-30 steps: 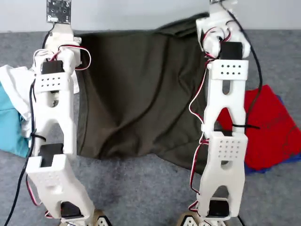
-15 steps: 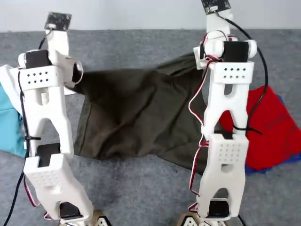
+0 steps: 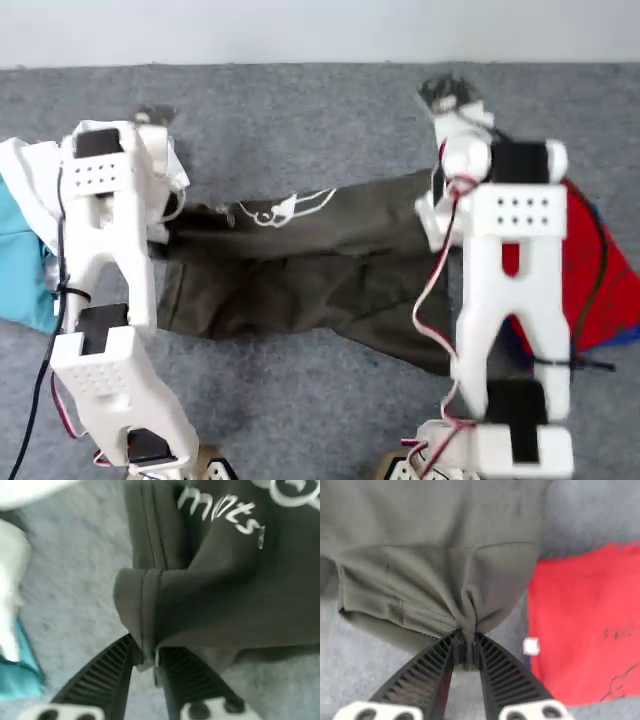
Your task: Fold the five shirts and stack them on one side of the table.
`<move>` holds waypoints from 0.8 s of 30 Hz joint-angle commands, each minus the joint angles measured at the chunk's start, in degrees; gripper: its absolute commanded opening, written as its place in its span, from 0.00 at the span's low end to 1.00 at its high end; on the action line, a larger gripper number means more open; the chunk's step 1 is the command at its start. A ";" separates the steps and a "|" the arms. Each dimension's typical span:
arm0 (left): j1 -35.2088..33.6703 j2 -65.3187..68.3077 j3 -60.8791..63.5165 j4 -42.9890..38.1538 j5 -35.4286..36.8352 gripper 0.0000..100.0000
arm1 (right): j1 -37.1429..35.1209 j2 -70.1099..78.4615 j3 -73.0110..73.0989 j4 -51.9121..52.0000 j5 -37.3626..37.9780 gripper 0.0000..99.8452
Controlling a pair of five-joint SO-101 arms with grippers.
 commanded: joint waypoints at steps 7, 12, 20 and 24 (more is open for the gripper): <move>-0.35 -16.00 23.69 -0.18 -4.40 0.01 | 1.45 -10.07 13.45 -3.03 1.23 0.01; -0.44 -18.29 30.11 -0.97 -4.57 0.01 | 1.45 -11.12 16.00 -1.10 3.25 0.01; -0.53 -17.76 31.25 -8.88 -4.31 0.01 | 1.45 -14.29 23.03 -2.86 4.13 0.01; -0.53 -17.76 31.87 -12.31 -4.22 0.02 | 1.45 -15.16 24.97 -4.26 4.22 0.01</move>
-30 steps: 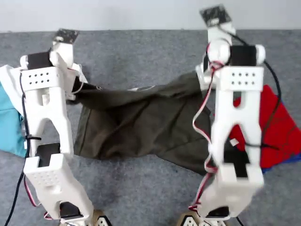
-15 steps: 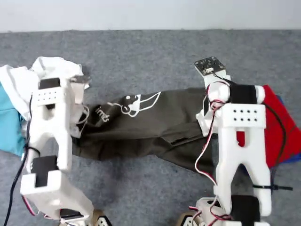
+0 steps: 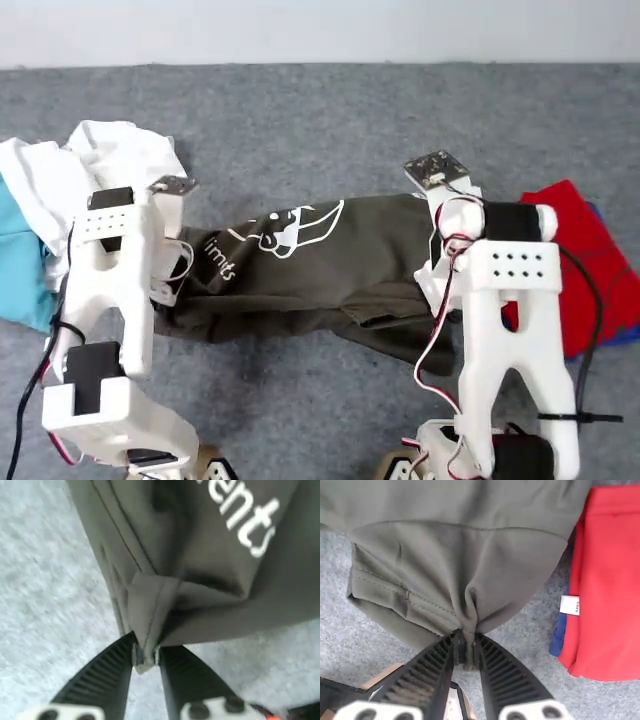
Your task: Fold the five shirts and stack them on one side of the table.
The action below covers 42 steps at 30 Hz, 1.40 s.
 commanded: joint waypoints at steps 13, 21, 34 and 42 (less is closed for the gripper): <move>1.05 -9.49 -22.99 4.92 3.60 0.02 | 1.36 -10.86 -26.37 -10.59 -2.02 0.01; 6.42 -15.56 -59.21 5.36 14.33 0.02 | 1.36 -10.95 -47.21 -17.10 -6.95 0.01; 9.85 -15.91 -99.03 10.29 17.58 0.02 | 16.13 -11.47 -85.45 -16.84 -10.11 0.01; 9.85 -18.99 -97.89 10.29 17.58 0.02 | 23.34 -11.56 -88.44 -16.92 -14.86 0.01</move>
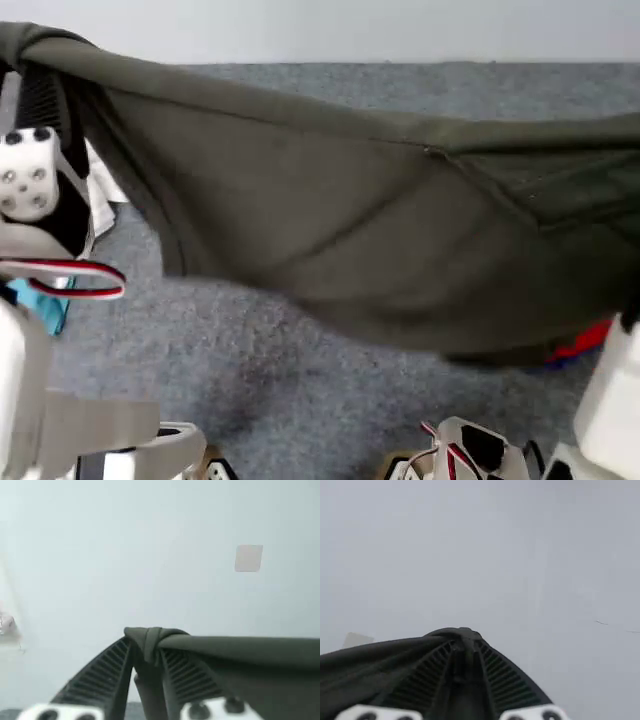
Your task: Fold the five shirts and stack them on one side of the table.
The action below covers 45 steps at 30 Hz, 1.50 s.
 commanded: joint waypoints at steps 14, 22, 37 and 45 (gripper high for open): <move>0.00 -9.14 14.29 2.02 0.26 0.02 | 1.19 1.71 6.07 6.99 -1.14 0.01; 0.00 -13.71 36.70 1.76 0.26 0.02 | -3.91 2.24 21.27 6.81 0.09 0.01; 0.00 -13.98 77.49 -40.26 0.18 0.02 | -13.49 10.68 56.18 -24.75 1.58 0.01; -2.46 -1.85 82.07 -59.78 0.18 0.02 | -14.20 37.67 38.68 -33.01 -0.97 0.01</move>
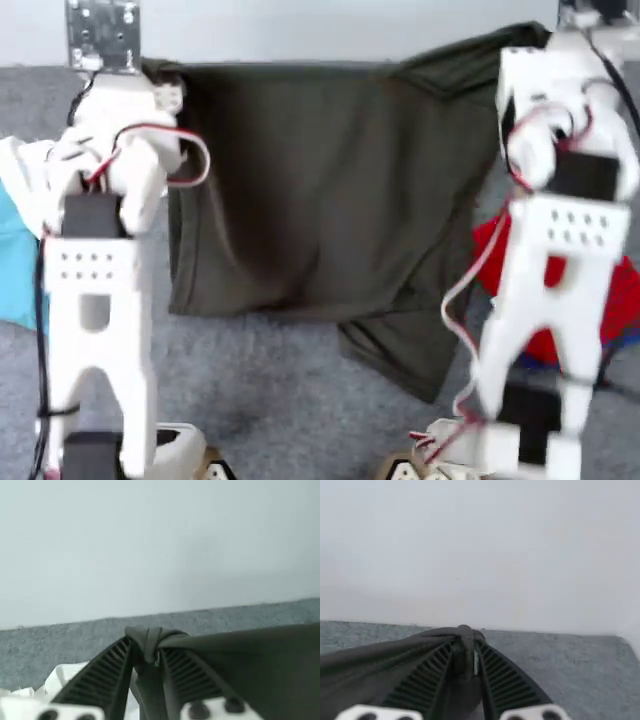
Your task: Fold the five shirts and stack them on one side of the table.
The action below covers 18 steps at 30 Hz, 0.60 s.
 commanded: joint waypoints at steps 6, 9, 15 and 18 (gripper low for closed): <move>-5.54 28.75 -28.00 -4.22 0.26 0.02 | -4.09 29.93 -41.49 5.85 -0.62 0.01; -5.19 39.47 -46.11 -0.26 0.26 0.02 | -4.88 39.34 -56.97 8.92 -0.53 0.01; -4.57 60.13 -86.29 7.74 0.18 0.02 | -5.05 49.54 -72.88 15.25 1.41 0.01; -4.48 70.59 -96.40 10.37 0.18 0.02 | -5.85 52.44 -71.03 15.69 2.55 0.01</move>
